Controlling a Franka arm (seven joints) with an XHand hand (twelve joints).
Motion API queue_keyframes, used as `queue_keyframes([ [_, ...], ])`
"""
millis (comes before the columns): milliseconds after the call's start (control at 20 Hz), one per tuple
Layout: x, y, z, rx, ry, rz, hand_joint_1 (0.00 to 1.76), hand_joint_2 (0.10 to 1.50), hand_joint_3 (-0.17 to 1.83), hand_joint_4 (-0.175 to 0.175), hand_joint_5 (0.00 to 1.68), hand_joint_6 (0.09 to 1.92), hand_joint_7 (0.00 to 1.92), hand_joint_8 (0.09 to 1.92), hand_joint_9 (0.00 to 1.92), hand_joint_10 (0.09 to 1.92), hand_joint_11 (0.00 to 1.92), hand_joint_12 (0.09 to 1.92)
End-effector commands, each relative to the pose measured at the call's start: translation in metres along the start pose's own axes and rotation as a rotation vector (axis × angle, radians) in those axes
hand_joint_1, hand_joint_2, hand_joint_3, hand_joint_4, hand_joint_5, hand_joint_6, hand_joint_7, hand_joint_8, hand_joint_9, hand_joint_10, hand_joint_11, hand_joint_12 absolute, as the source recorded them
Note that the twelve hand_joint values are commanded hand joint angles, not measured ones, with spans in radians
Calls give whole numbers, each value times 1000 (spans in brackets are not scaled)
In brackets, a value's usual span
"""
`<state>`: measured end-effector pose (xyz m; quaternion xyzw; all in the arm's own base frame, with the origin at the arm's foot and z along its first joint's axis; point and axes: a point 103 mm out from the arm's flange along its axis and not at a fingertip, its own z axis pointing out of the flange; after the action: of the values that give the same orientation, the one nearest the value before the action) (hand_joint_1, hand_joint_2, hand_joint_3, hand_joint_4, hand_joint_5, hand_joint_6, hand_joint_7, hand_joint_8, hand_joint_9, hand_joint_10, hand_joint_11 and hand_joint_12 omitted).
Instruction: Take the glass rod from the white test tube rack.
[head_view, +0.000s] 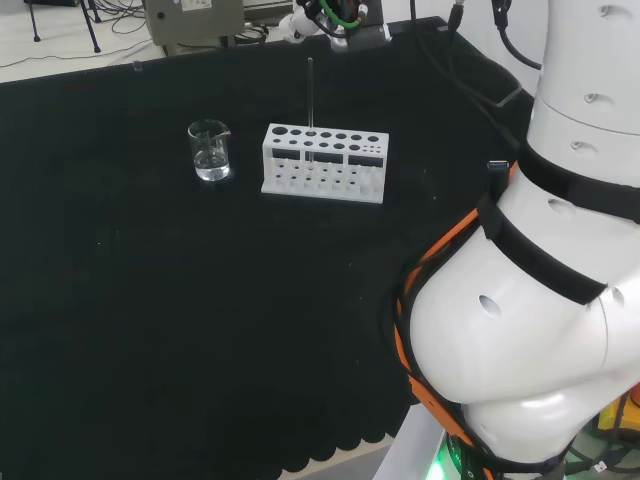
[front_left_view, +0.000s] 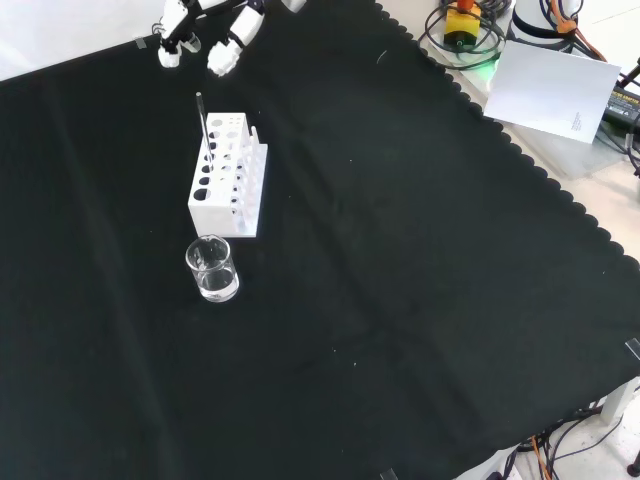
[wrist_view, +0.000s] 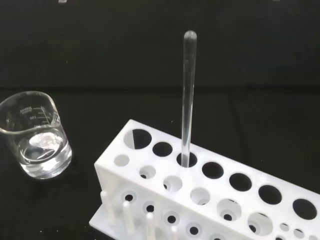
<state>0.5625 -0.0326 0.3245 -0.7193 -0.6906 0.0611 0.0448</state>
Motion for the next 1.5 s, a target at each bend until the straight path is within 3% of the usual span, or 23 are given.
queue_keyframes([
  [50,3,10,13,7,-4,-6,628,1155,-175,-175,349,587,712,984,962,986,876,1244],
  [400,3,9,19,9,-3,-7,635,1155,-175,-175,340,625,724,994,993,1000,899,1248],
  [800,6,11,27,13,-7,-6,649,1155,-175,-175,336,665,738,1014,1108,1104,1049,1231],
  [850,6,10,29,7,3,-34,652,1155,-175,-175,336,670,738,1018,1114,1117,1064,1228],
  [950,5,12,34,11,8,-40,655,1154,-175,-175,338,677,743,1026,1125,1134,1084,1225],
  [1500,5,24,44,35,-13,14,663,1152,-175,-175,349,709,789,1107,1183,1173,1133,1197],
])
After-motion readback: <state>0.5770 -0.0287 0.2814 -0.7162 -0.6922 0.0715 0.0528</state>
